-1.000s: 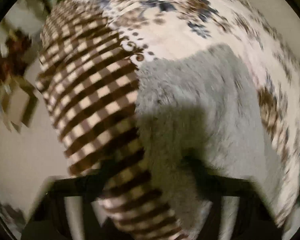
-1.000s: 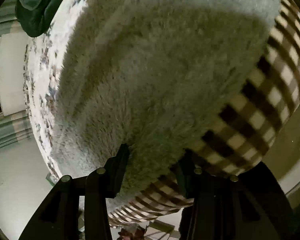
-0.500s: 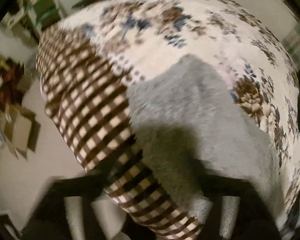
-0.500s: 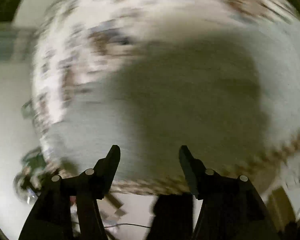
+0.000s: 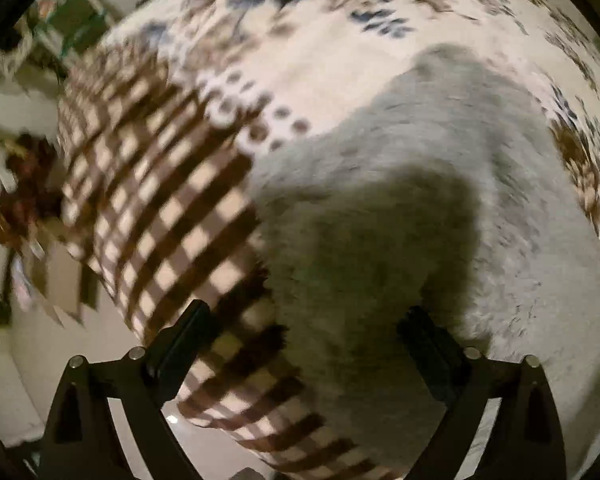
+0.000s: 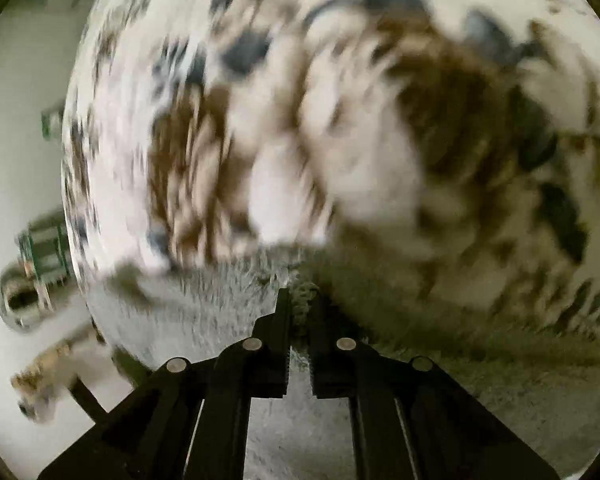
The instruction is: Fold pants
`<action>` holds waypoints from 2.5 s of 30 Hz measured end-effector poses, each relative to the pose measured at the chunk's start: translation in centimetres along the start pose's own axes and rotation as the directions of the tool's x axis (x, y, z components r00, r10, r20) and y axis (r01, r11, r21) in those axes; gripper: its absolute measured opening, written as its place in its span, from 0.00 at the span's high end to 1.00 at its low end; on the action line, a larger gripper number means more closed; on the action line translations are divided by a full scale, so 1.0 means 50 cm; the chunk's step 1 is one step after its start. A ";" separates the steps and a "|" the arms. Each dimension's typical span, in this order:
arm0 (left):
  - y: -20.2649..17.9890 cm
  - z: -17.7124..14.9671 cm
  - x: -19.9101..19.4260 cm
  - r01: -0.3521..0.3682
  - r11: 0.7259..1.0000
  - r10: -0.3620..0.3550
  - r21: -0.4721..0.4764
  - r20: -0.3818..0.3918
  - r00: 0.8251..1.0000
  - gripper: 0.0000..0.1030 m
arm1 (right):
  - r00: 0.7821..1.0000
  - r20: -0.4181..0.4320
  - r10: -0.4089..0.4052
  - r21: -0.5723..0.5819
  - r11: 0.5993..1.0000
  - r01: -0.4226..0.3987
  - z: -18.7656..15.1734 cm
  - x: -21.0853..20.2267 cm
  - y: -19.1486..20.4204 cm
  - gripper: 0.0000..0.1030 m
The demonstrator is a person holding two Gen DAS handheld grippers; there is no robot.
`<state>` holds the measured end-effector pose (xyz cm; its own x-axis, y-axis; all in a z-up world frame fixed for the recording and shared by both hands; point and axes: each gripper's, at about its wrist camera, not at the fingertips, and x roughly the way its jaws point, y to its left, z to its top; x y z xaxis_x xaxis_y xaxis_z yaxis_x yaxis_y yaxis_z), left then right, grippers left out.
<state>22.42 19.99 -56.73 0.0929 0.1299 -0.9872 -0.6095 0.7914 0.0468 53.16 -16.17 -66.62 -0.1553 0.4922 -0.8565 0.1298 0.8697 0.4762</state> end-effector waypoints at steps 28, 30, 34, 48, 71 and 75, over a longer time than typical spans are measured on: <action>-0.384 -0.266 -0.203 0.073 0.842 -0.114 0.535 0.043 0.993 0.06 | 0.886 0.433 0.167 0.326 0.887 -0.326 -0.433 -0.309 -0.480 0.00; -0.447 -0.319 -0.209 0.106 0.799 -0.140 0.591 0.012 0.990 0.06 | 0.877 0.470 0.102 0.422 0.847 -0.325 -0.522 -0.339 -0.590 0.01; -0.573 -0.410 -0.206 0.164 0.720 -0.176 0.675 -0.050 0.983 0.05 | 0.833 0.552 -0.028 0.601 0.706 -0.375 -0.701 -0.376 -0.830 0.01; -0.722 -0.537 -0.167 0.070 0.613 -0.073 0.787 -0.032 0.997 0.05 | 0.690 0.720 -0.074 0.614 0.531 -0.584 -0.760 -0.360 -1.046 0.78; -0.768 -0.572 -0.099 0.146 0.562 -0.113 0.814 -0.100 0.989 0.05 | 0.533 0.845 0.044 0.464 0.438 -0.770 -0.769 -0.270 -1.123 0.25; -0.767 -0.561 -0.064 0.197 0.578 -0.152 0.791 -0.133 0.979 0.00 | 0.390 0.918 0.077 0.315 0.457 -0.832 -0.725 -0.265 -1.133 0.25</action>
<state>23.42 -27.52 -59.63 0.0793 -0.0727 -0.9942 0.2890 0.9562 -0.0469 12.35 -70.61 -75.03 0.8483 0.2242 -0.4798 0.4969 -0.0235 0.8675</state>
